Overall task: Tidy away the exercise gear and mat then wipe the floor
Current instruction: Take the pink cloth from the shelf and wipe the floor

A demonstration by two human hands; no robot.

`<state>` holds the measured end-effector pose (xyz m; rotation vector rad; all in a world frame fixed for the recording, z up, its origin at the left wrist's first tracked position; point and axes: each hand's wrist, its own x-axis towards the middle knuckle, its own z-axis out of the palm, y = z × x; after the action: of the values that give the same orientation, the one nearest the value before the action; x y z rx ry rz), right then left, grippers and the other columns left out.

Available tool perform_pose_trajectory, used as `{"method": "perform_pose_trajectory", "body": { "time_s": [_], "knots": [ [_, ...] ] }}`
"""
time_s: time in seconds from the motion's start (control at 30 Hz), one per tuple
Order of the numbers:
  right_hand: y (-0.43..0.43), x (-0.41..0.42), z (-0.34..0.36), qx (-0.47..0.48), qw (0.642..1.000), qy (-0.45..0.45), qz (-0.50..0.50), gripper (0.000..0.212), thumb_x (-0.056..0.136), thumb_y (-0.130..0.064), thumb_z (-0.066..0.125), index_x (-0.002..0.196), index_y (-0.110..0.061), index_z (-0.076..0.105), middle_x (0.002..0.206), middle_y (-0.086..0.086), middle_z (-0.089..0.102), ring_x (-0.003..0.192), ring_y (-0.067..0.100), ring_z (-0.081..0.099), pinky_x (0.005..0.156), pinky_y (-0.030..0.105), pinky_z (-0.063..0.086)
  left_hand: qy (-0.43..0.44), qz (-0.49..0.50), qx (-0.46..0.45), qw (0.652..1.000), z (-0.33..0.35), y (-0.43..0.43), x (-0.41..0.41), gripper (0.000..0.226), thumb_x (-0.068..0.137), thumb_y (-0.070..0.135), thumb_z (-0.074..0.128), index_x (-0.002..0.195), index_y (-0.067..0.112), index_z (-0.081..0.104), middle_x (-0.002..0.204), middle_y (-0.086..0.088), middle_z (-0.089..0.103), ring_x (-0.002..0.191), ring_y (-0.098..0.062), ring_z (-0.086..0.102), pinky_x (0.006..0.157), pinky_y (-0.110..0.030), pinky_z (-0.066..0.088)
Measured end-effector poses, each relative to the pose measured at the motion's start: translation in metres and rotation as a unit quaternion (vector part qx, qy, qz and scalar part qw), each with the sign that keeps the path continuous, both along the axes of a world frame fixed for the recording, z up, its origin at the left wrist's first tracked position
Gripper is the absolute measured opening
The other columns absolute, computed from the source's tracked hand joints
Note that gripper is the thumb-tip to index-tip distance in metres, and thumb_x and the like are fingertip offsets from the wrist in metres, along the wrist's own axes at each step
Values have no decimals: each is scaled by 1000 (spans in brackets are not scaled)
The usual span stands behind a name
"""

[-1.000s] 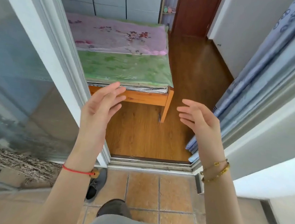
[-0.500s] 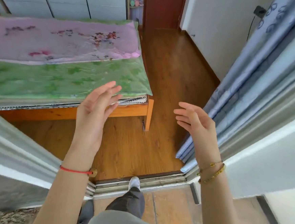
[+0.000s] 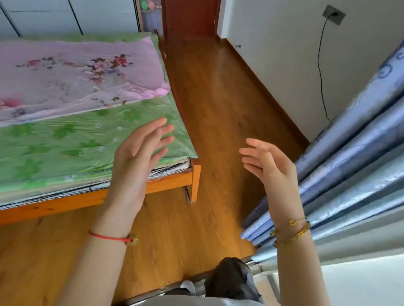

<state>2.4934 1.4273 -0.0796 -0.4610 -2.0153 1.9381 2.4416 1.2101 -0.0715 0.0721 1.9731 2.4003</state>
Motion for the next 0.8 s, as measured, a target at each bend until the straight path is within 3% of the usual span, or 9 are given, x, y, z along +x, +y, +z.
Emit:
{"method": "perform_pose_trajectory", "body": {
  "time_s": [0.47, 0.8],
  "knots": [
    [53, -123, 0, -3, 1000, -15, -18, 30, 104, -17, 40, 113, -15, 69, 104, 2, 74, 98, 12, 70, 87, 26, 57, -12, -20, 7, 1000, 2, 50, -129, 23, 102, 23, 54, 122, 26, 66, 122, 5, 73, 116, -12, 67, 100, -30, 50],
    [150, -288, 19, 29, 999, -18, -4, 27, 103, -27, 44, 111, -19, 69, 101, -3, 73, 96, 10, 70, 86, 25, 58, 4, 0, 23, 1000, 16, 154, -277, 27, 102, 21, 53, 125, 19, 67, 120, 5, 73, 116, -13, 67, 101, -32, 50]
  ]
}}
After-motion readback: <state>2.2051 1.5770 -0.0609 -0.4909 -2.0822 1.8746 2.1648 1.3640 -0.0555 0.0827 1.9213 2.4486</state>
